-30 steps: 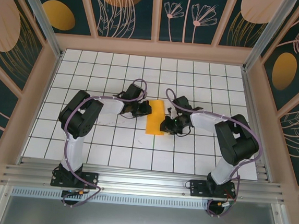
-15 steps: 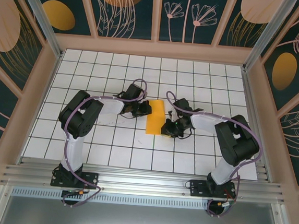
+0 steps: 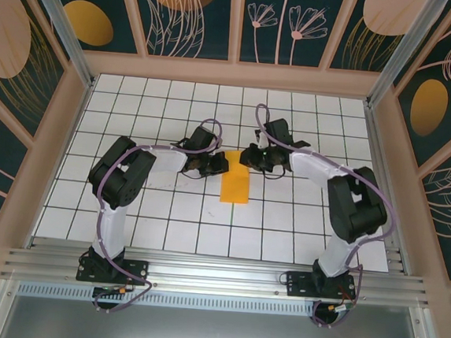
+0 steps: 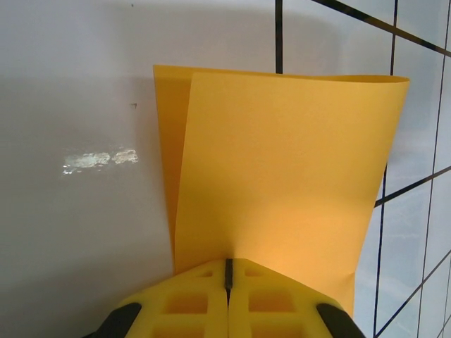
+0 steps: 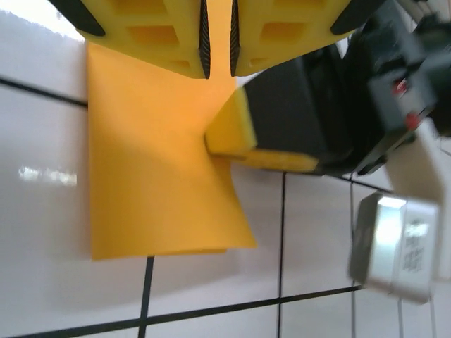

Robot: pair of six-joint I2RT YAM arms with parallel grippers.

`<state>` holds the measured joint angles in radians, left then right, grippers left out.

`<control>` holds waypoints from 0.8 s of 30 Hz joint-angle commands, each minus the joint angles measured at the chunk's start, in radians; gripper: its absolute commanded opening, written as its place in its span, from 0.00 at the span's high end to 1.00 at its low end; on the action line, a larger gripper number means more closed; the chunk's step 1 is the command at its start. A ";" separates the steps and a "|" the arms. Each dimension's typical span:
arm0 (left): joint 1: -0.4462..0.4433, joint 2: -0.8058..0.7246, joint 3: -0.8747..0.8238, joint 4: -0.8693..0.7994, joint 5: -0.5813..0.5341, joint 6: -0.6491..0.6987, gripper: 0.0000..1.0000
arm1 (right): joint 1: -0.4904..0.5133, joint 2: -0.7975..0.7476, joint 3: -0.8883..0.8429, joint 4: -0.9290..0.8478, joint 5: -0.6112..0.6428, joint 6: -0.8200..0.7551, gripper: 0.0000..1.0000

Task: Fold a paper plane with a square sheet of paper (pick it up from the middle)
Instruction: Fold the square sheet of paper in half at the center of the table.

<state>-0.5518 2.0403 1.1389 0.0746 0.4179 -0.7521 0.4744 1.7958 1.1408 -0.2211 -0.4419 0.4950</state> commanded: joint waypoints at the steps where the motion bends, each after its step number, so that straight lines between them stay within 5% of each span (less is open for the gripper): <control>1: 0.000 0.095 -0.040 -0.125 -0.128 0.035 0.94 | -0.008 0.083 0.046 0.036 0.005 -0.016 0.82; 15: 0.000 0.103 -0.031 -0.147 -0.127 0.047 0.94 | -0.071 0.178 -0.022 0.089 0.041 0.010 0.83; 24: 0.000 0.099 -0.026 -0.153 -0.128 0.049 0.94 | -0.058 0.074 0.069 0.056 0.051 0.004 0.82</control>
<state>-0.5518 2.0422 1.1454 0.0673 0.4179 -0.7330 0.4072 1.9430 1.1667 -0.1562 -0.4095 0.5030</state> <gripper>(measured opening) 0.059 0.172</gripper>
